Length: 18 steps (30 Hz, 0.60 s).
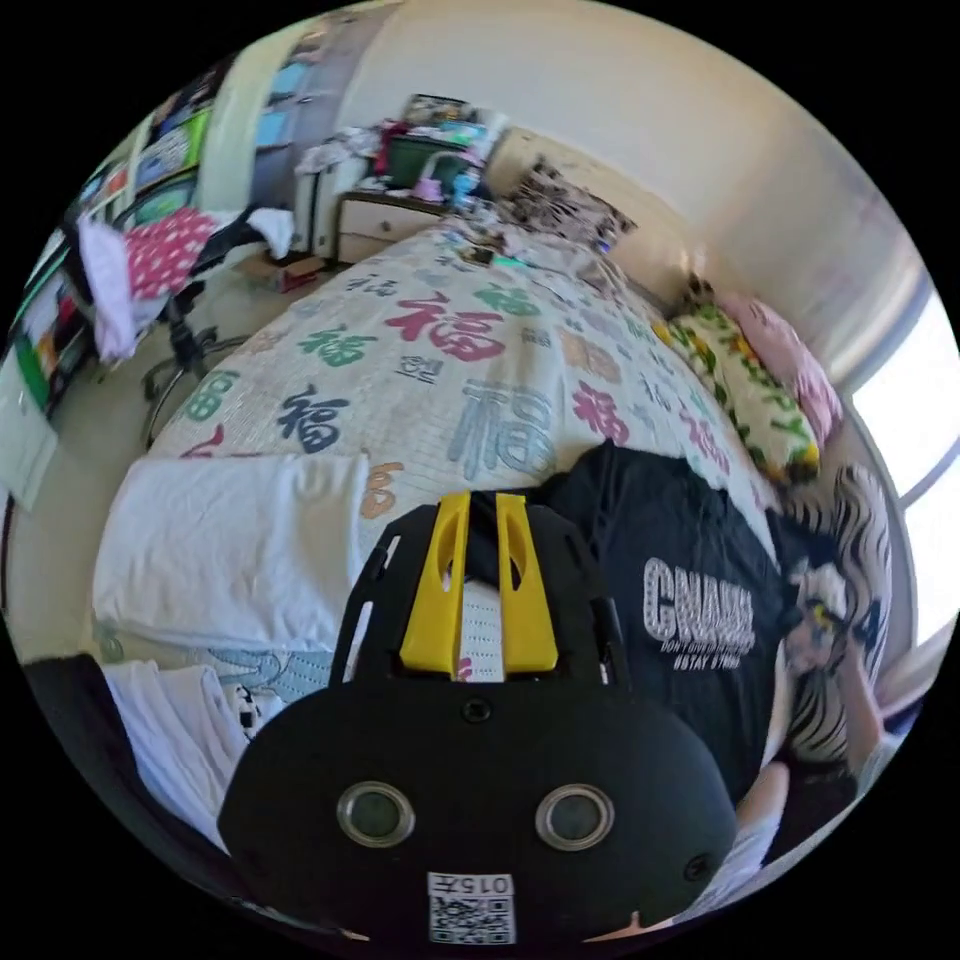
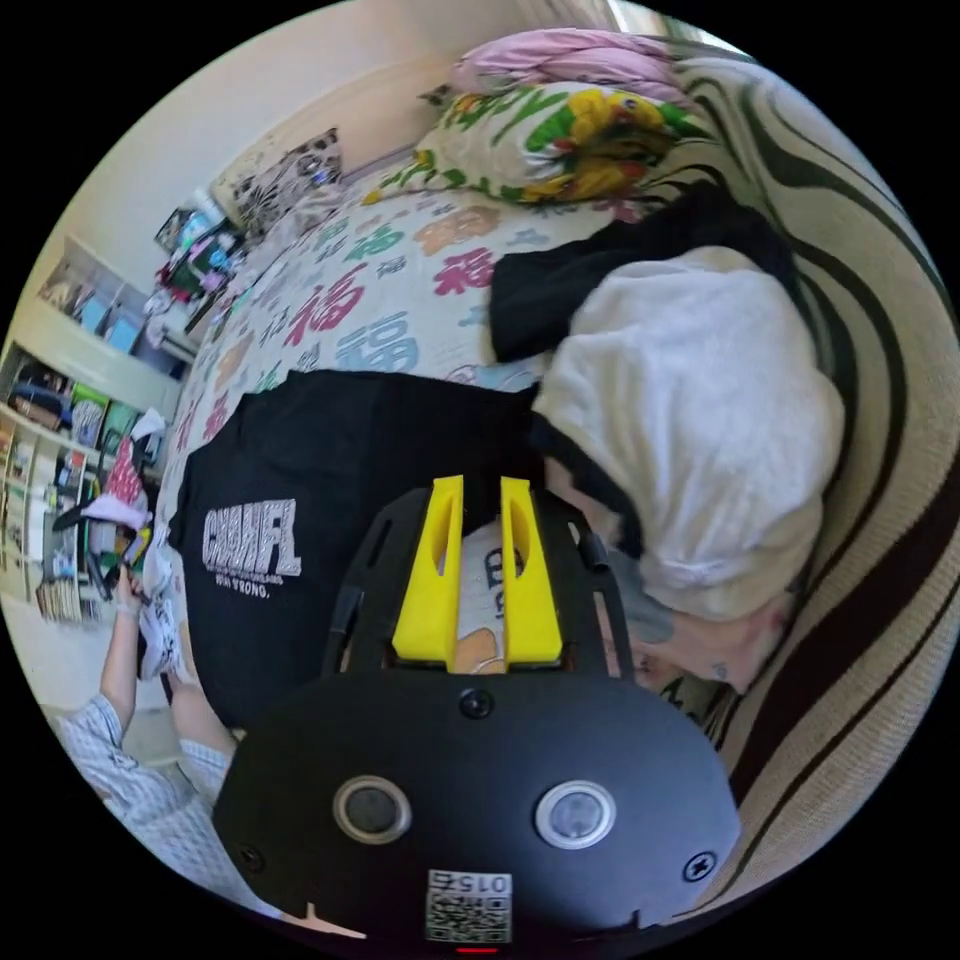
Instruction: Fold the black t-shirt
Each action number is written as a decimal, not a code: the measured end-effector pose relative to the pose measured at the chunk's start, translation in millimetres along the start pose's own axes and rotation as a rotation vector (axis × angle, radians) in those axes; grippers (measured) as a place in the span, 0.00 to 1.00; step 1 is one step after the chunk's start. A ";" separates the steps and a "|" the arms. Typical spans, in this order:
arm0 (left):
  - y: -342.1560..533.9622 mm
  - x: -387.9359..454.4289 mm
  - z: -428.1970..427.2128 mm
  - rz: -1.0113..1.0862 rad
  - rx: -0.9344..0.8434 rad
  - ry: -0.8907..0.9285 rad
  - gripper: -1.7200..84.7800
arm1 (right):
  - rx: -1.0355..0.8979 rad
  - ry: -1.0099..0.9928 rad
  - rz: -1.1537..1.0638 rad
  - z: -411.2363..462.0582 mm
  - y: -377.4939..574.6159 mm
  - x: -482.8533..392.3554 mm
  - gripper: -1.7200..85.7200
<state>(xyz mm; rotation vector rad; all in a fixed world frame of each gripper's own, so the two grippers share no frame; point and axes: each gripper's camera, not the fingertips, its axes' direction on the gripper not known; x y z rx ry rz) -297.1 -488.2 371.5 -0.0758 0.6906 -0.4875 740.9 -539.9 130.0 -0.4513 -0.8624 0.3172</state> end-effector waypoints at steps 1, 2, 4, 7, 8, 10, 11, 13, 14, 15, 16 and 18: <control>-1.9 14.9 9.6 0.069 -0.055 -0.008 0.10 | -0.028 -0.027 -0.048 6.8 -0.6 -9.9 0.10; -2.5 20.9 14.9 0.096 -0.081 -0.018 0.10 | -0.060 -0.050 -0.094 14.6 0.8 -20.9 0.10; -1.0 33.0 34.3 0.148 -0.129 -0.124 0.11 | -0.083 -0.100 -0.154 24.8 7.4 -37.1 0.11; -3.9 33.9 60.1 0.202 -0.258 -0.162 0.09 | -0.109 -0.237 -0.203 34.7 25.4 -52.6 0.10; -5.2 34.1 60.8 0.211 -0.259 -0.168 0.08 | -0.124 -0.272 -0.214 36.7 33.6 -54.6 0.10; -15.7 26.5 45.0 0.146 -0.137 -0.195 0.03 | -0.138 -0.295 -0.224 37.1 46.8 -53.5 0.10; -18.9 21.2 38.7 0.104 -0.093 -0.177 0.03 | -0.152 -0.287 -0.224 36.8 55.3 -50.4 0.09; -24.0 -6.6 14.6 -0.096 0.072 -0.059 0.03 | -0.163 -0.271 -0.209 35.6 68.1 -43.2 0.09; -23.4 -9.7 11.3 -0.108 0.098 -0.041 0.03 | -0.174 -0.273 -0.196 35.4 76.5 -37.5 0.09; -23.4 -8.3 11.0 -0.068 0.084 -0.034 0.05 | -0.182 -0.275 -0.189 35.5 80.4 -34.8 0.09; -22.3 0.8 15.9 0.017 0.027 -0.035 0.07 | -0.194 -0.283 -0.175 36.1 87.8 -29.3 0.09; -13.1 19.8 24.2 0.152 -0.061 -0.042 0.14 | -0.205 -0.297 -0.147 37.4 98.0 -21.0 0.09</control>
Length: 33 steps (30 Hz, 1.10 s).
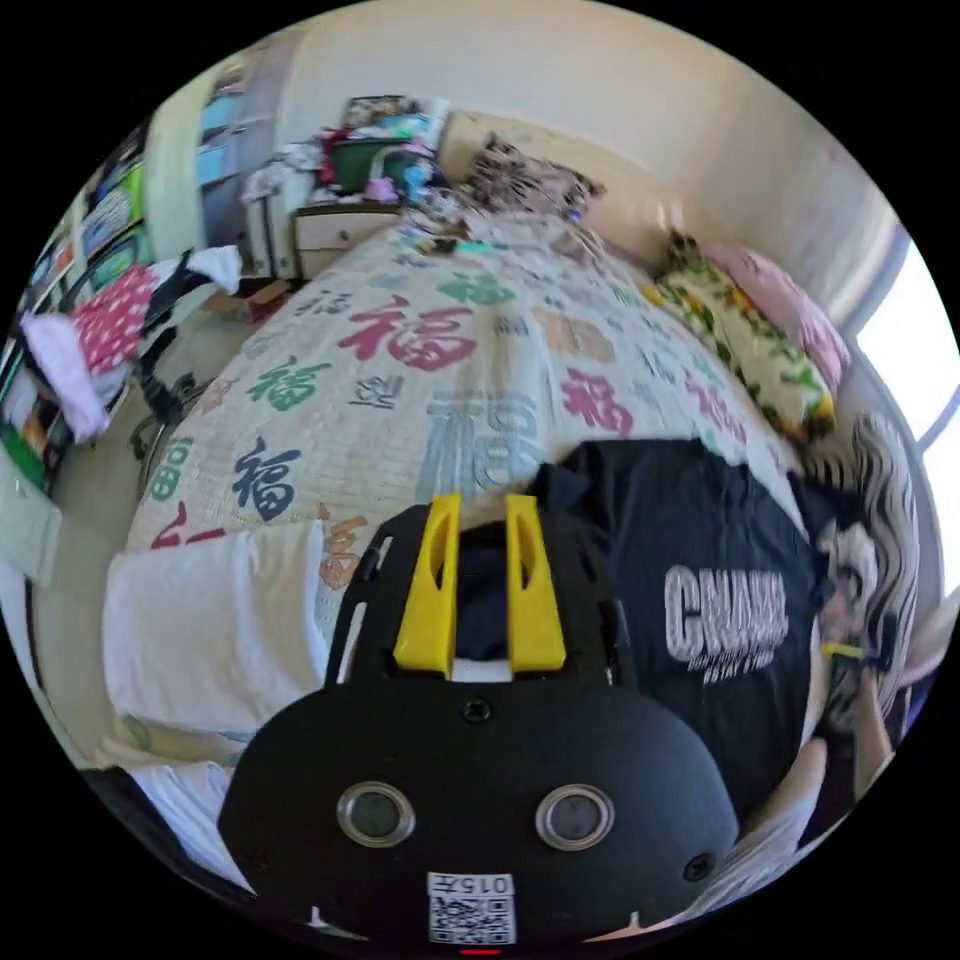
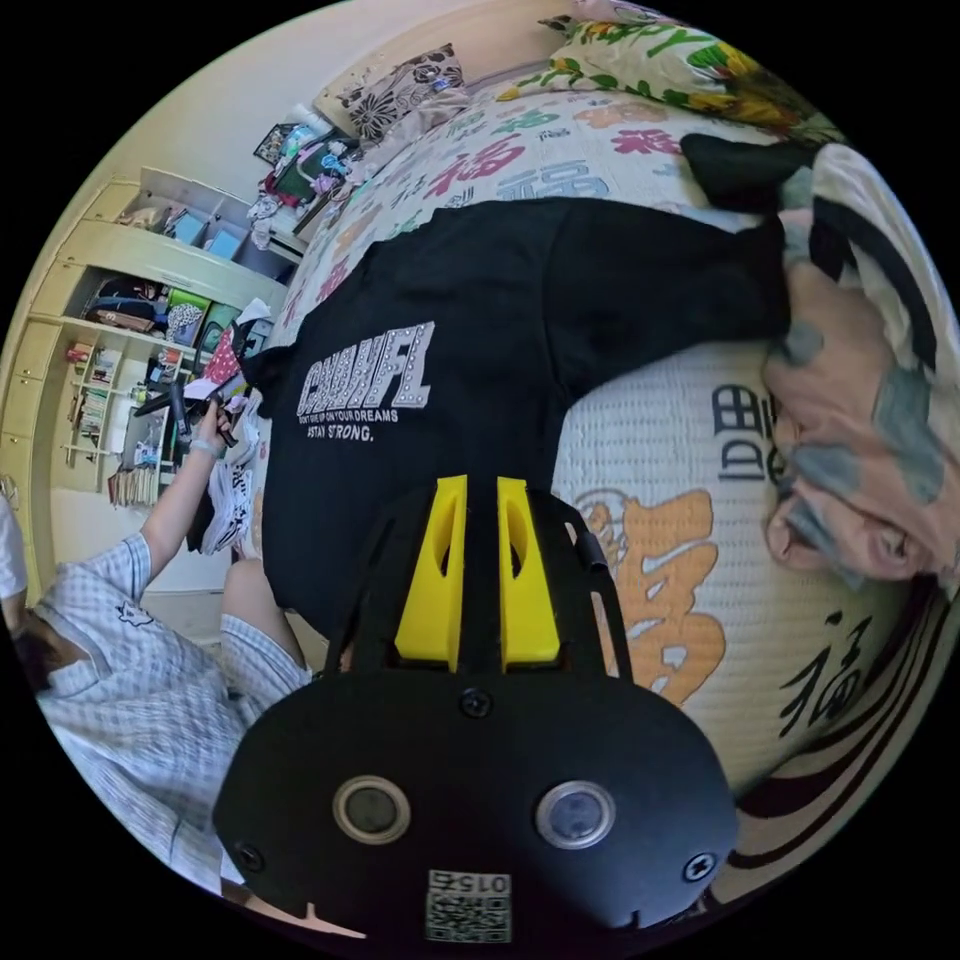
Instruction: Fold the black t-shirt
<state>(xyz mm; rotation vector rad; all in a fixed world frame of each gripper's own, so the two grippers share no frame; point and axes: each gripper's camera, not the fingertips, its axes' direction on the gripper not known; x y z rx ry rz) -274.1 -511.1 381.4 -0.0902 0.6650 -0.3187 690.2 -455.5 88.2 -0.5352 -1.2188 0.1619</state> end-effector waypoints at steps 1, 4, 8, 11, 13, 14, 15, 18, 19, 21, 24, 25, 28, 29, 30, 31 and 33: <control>7.1 13.1 6.9 0.073 -0.039 -0.017 0.15 | -0.008 -0.015 0.015 1.8 6.3 4.6 0.09; 13.2 23.5 30.1 0.080 -0.096 -0.146 0.12 | -0.017 -0.049 0.053 7.7 19.6 13.9 0.09; 8.2 -8.4 28.1 -0.211 0.036 -0.328 0.04 | -0.028 -0.105 0.076 9.5 36.6 17.3 0.09; 29.6 -54.4 -1.8 -0.612 0.233 -0.236 0.05 | 0.009 -0.096 0.101 -3.0 55.4 22.4 0.09; 40.9 -61.5 -5.8 -0.557 0.234 -0.042 0.07 | 0.029 -0.087 0.121 -8.7 68.1 28.6 0.09; 42.3 -57.6 -4.7 -0.492 0.204 0.009 0.08 | 0.036 -0.080 0.138 -10.0 76.5 33.6 0.09; 49.4 -44.4 -3.3 -0.366 0.140 0.099 0.08 | 0.035 -0.076 0.145 -9.7 80.5 36.1 0.09; 95.6 2.2 -13.1 -0.151 0.022 0.232 0.06 | 0.014 -0.044 0.164 -3.3 99.4 43.1 0.09; 118.5 23.2 -19.4 -0.061 -0.027 0.278 0.05 | -0.001 -0.029 0.160 0.4 106.1 42.4 0.09; 154.7 50.4 -26.8 0.003 -0.128 0.300 0.05 | -0.045 0.028 0.143 7.6 115.3 38.7 0.10; 207.8 81.8 -31.2 0.018 -0.322 0.246 0.08 | -0.161 0.131 0.125 25.8 130.0 34.3 0.13; 224.3 91.1 -32.0 0.028 -0.387 0.207 0.11 | -0.191 0.143 0.121 33.0 135.8 34.5 0.13; 252.7 109.8 -22.4 0.065 -0.508 0.105 0.13 | -0.250 0.126 0.119 54.3 144.2 39.6 0.13; 255.9 113.5 -17.2 0.076 -0.537 0.102 0.13 | -0.293 0.089 0.117 67.1 145.7 42.4 0.13; 259.4 120.5 -7.9 0.094 -0.572 0.109 0.13 | -0.316 0.069 0.117 74.4 146.4 43.9 0.13; 258.5 126.3 -3.3 0.101 -0.573 0.087 0.13 | -0.364 0.038 0.118 89.7 148.3 47.0 0.13; 255.7 135.3 3.3 0.129 -0.592 0.055 0.12 | -0.383 0.078 0.124 103.4 150.7 49.8 0.11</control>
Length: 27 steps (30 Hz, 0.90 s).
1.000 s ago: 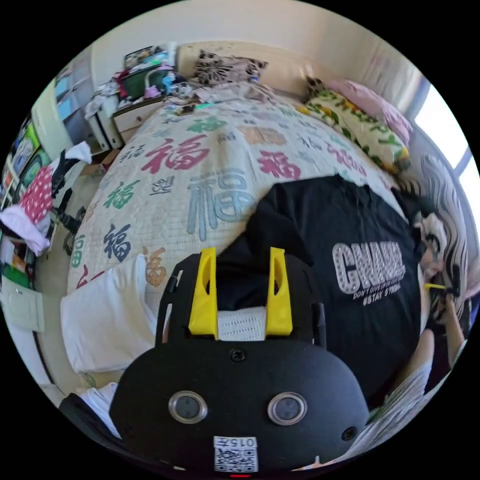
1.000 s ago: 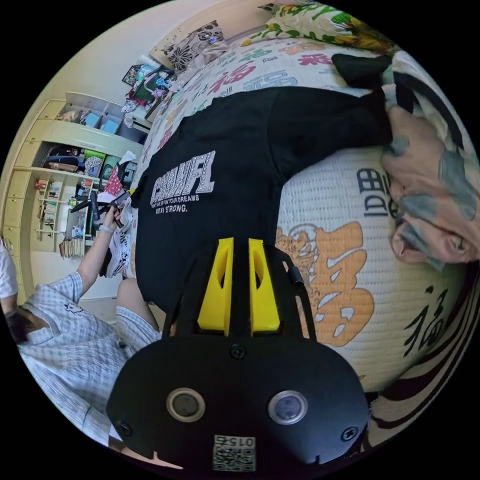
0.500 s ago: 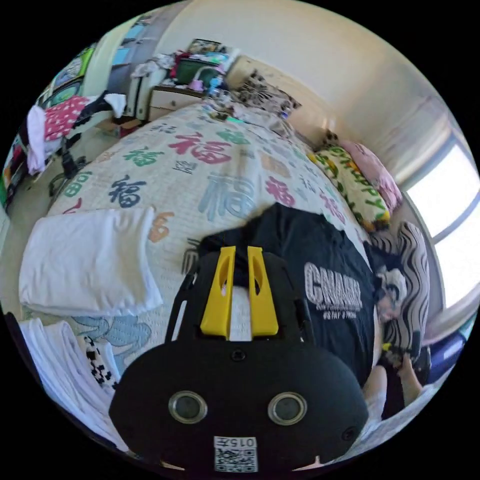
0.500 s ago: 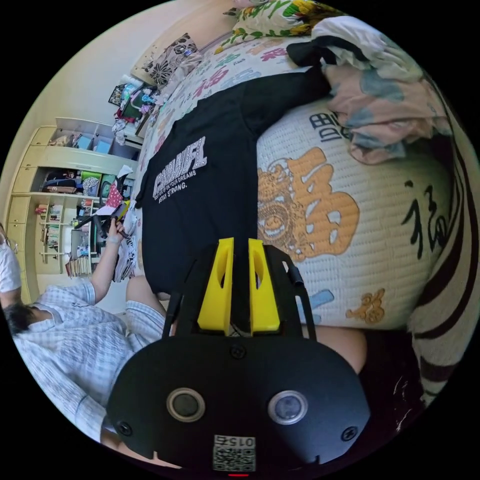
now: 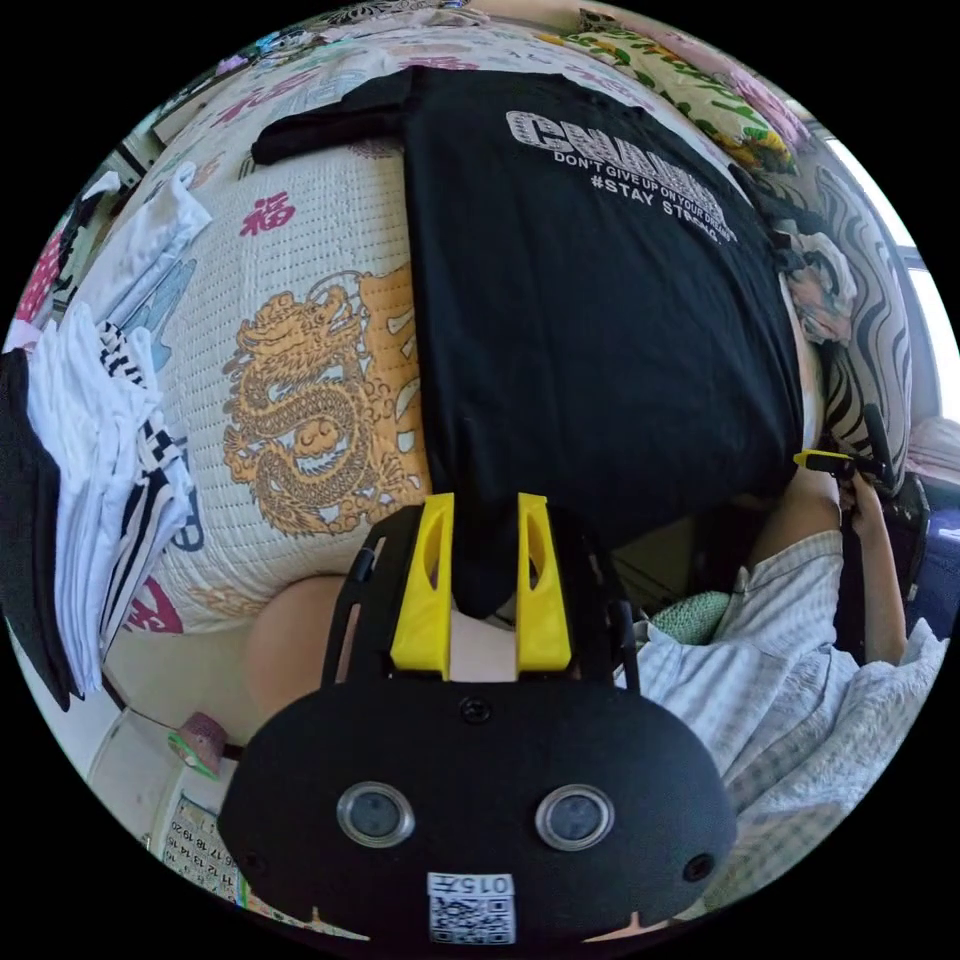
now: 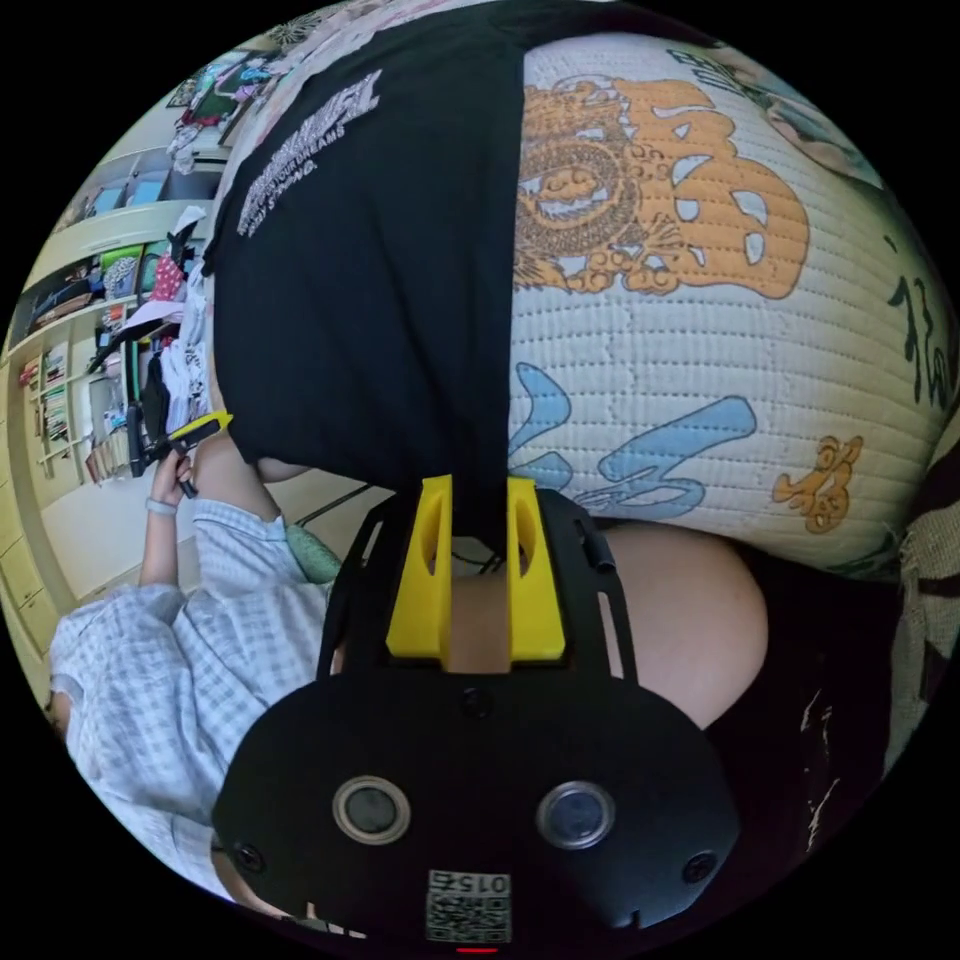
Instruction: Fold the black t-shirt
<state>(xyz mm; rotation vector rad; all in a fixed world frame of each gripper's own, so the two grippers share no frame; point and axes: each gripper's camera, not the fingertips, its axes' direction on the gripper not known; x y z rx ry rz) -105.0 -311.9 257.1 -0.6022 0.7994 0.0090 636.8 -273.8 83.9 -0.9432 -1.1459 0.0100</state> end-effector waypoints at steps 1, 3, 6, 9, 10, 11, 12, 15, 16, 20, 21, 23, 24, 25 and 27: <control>-2.4 4.5 1.3 0.005 -0.004 -0.008 0.12 | -0.001 0.011 0.004 3.4 -1.0 0.3 0.10; -3.7 9.7 3.8 0.015 -0.009 -0.003 0.11 | -0.004 0.019 -0.007 9.2 -0.9 -1.2 0.09; -2.3 15.4 9.0 0.020 -0.015 0.009 0.05 | -0.008 0.024 -0.040 21.3 3.0 -3.1 0.04; 3.5 18.7 5.3 0.015 0.014 0.032 0.02 | 0.036 0.049 -0.042 26.6 12.4 -3.8 0.03; 6.0 20.2 5.1 0.011 0.022 0.023 0.02 | 0.051 0.068 -0.045 29.2 16.3 -4.1 0.02; 6.8 21.2 6.0 0.012 0.022 0.019 0.01 | 0.054 0.072 -0.046 33.3 18.7 -3.8 0.02; 7.1 23.5 9.5 0.014 0.015 0.009 0.01 | 0.054 0.072 -0.044 35.9 19.2 -3.5 0.02; 0.3 34.2 26.6 0.015 -0.017 -0.032 0.01 | 0.035 0.097 -0.034 54.1 16.6 -4.4 0.02; -4.6 39.7 33.8 0.014 -0.032 -0.045 0.01 | 0.021 0.109 -0.031 62.8 13.8 -5.8 0.02; -13.8 56.8 43.4 0.020 -0.047 -0.069 0.01 | 0.006 0.177 -0.056 83.3 14.6 -18.2 0.02; -13.6 61.8 45.5 0.023 -0.040 -0.071 0.01 | 0.010 0.183 -0.061 85.6 16.3 -19.8 0.02; -13.6 68.8 50.9 0.026 -0.044 -0.065 0.01 | 0.035 0.210 -0.068 94.4 24.3 -25.5 0.02; -15.1 74.1 57.5 0.032 -0.070 -0.062 0.01 | 0.045 0.222 -0.071 96.2 26.5 -27.7 0.02; -18.6 80.3 69.6 0.048 -0.133 -0.053 0.01 | 0.065 0.255 -0.081 99.4 31.0 -33.6 0.02; -24.9 92.5 94.2 0.101 -0.268 -0.013 0.01 | 0.099 0.331 -0.108 103.9 37.8 -46.7 0.02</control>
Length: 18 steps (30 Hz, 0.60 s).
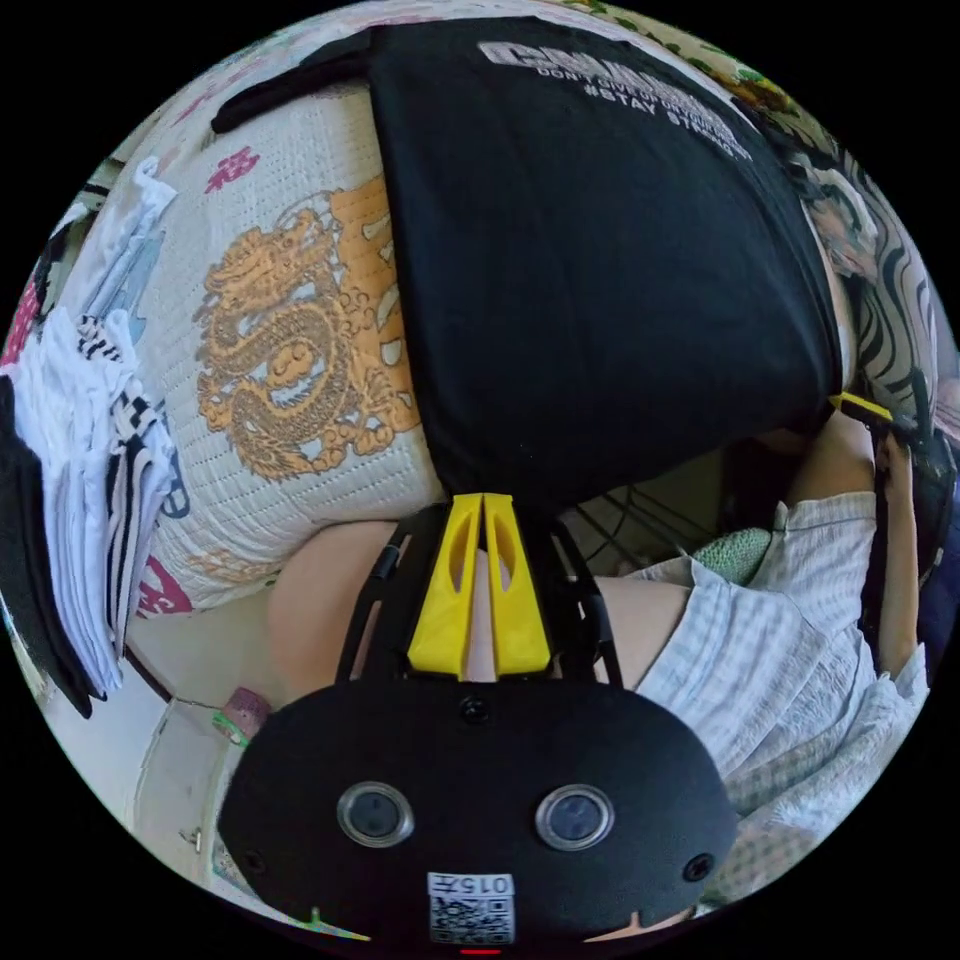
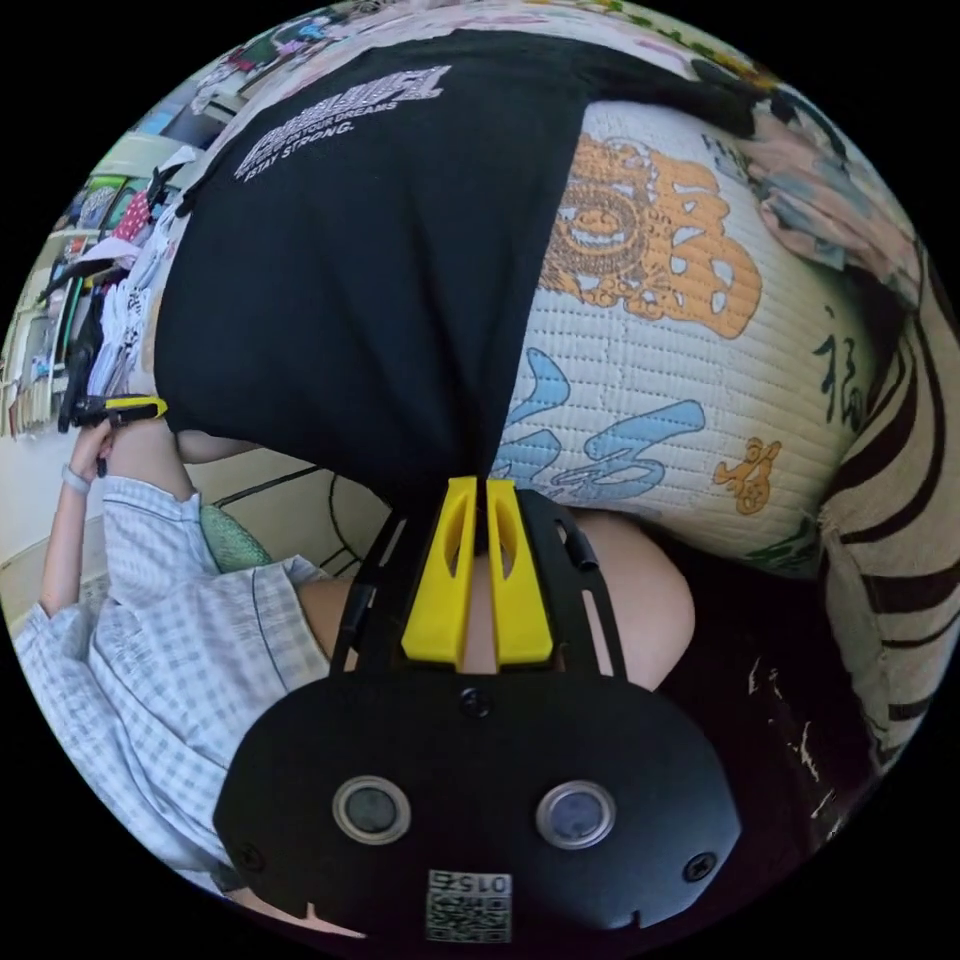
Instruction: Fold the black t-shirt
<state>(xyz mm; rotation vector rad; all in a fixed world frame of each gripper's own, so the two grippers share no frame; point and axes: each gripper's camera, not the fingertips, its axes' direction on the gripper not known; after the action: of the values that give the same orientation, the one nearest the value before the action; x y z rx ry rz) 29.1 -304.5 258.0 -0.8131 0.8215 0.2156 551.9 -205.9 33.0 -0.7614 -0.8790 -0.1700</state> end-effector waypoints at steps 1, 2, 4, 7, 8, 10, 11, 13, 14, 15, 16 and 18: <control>-6.0 10.4 10.0 0.027 -0.057 -0.022 0.01 | 0.021 0.065 -0.019 -0.4 3.9 -11.2 0.02; -8.1 16.3 12.2 0.039 -0.069 -0.053 0.01 | 0.038 0.110 -0.027 -0.4 7.7 -21.2 0.02; -10.0 35.1 14.5 0.055 -0.068 -0.135 0.01 | 0.072 0.142 -0.038 -1.6 14.3 -34.1 0.02; -1.2 45.9 14.6 0.013 -0.028 -0.139 0.01 | 0.131 0.167 -0.040 -4.9 25.6 -49.1 0.02; 1.7 47.8 14.0 0.001 -0.014 -0.138 0.01 | 0.149 0.174 -0.038 -6.0 29.0 -53.3 0.02; 14.8 59.2 12.2 -0.045 0.040 -0.140 0.01 | 0.170 0.188 -0.026 -7.7 33.0 -57.2 0.02; 18.0 63.5 11.3 -0.053 0.057 -0.149 0.01 | 0.183 0.197 -0.017 -8.9 35.6 -58.6 0.01; 29.7 83.8 7.3 -0.073 0.112 -0.211 0.01 | 0.206 0.197 0.002 -10.8 40.0 -58.2 0.01; 32.5 88.9 5.9 -0.079 0.126 -0.230 0.01 | 0.226 0.196 0.021 -12.0 43.4 -56.1 0.01; 38.1 98.7 2.1 -0.093 0.159 -0.268 0.01 | 0.241 0.197 0.036 -12.8 45.3 -54.4 0.01; 44.2 109.8 -4.2 -0.096 0.222 -0.310 0.01 | 0.271 0.196 0.077 -15.1 49.0 -50.2 0.01; 53.2 128.4 -15.9 -0.077 0.346 -0.347 0.01 | 0.320 0.148 0.114 -20.0 54.3 -46.4 0.01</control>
<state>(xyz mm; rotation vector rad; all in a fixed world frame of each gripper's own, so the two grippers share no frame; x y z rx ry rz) 82.5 -295.9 129.0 -0.4619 0.4804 0.1352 558.1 -187.2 -38.5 -0.4908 -0.6984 0.0164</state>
